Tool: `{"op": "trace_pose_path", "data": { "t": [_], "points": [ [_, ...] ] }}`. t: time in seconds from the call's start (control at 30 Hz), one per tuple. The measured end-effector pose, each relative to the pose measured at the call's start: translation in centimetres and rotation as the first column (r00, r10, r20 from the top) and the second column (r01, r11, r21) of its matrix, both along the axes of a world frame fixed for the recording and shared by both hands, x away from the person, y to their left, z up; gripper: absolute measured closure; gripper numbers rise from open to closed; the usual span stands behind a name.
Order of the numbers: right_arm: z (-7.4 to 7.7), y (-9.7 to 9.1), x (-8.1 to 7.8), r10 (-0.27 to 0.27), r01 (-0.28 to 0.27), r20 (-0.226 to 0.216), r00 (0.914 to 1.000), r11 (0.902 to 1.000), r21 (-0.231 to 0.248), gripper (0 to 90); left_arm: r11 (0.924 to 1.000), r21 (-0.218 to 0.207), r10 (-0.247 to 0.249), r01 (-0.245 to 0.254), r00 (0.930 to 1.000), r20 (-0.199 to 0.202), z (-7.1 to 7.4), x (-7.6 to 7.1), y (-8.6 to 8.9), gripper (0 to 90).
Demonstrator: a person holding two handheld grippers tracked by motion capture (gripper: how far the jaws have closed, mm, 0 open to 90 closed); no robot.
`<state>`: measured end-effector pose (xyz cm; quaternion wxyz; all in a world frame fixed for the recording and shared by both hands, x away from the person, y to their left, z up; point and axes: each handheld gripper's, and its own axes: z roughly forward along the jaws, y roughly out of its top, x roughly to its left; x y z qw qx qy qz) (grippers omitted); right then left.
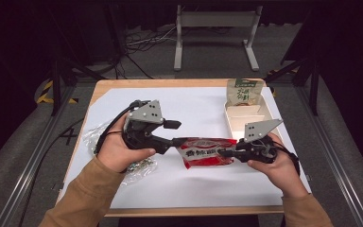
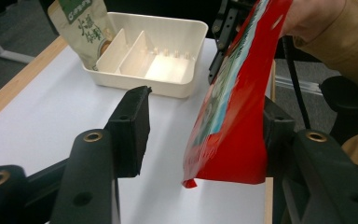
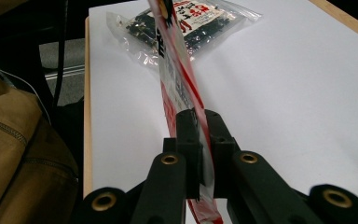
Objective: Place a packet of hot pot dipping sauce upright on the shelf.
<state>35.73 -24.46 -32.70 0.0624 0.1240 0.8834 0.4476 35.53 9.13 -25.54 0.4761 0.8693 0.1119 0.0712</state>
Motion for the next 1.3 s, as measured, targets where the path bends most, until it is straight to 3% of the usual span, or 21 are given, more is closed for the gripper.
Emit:
{"op": "trace_pose_path", "data": {
  "t": [0.43,0.6,0.87,1.03,1.3],
  "points": [
    [0.3,-0.1,-0.1,-0.014,0.015,-0.029,0.9995,0.9995,0.027,87.4,0.9975,-0.061,0.034,-0.035,0.9992,-0.020,-1.3,-0.2,0.8,30.9],
    [0.4,0.1,-0.2,-0.010,0.011,-0.041,0.9991,0.9994,0.031,87.4,0.9967,-0.038,0.071,-0.072,0.9972,-0.022,-1.8,-0.1,0.5,23.1],
    [0.5,0.5,-0.3,0.000,0.003,-0.055,0.9985,0.9985,0.054,87.5,0.9943,-0.048,0.095,-0.096,0.9953,-0.021,-2.2,0.1,0.5,21.6],
    [0.6,0.1,-0.2,-0.015,0.018,-0.052,0.9986,0.9978,0.064,87.5,0.9902,-0.087,0.109,-0.110,0.9940,-0.012,-2.1,-0.2,1.3,21.6],
    [0.9,-0.4,0.1,-0.032,0.036,-0.044,0.9985,0.9954,0.088,87.5,0.9853,-0.107,0.133,-0.133,0.9911,-0.009,-2.7,-0.8,3.0,21.6]
  ]
}}
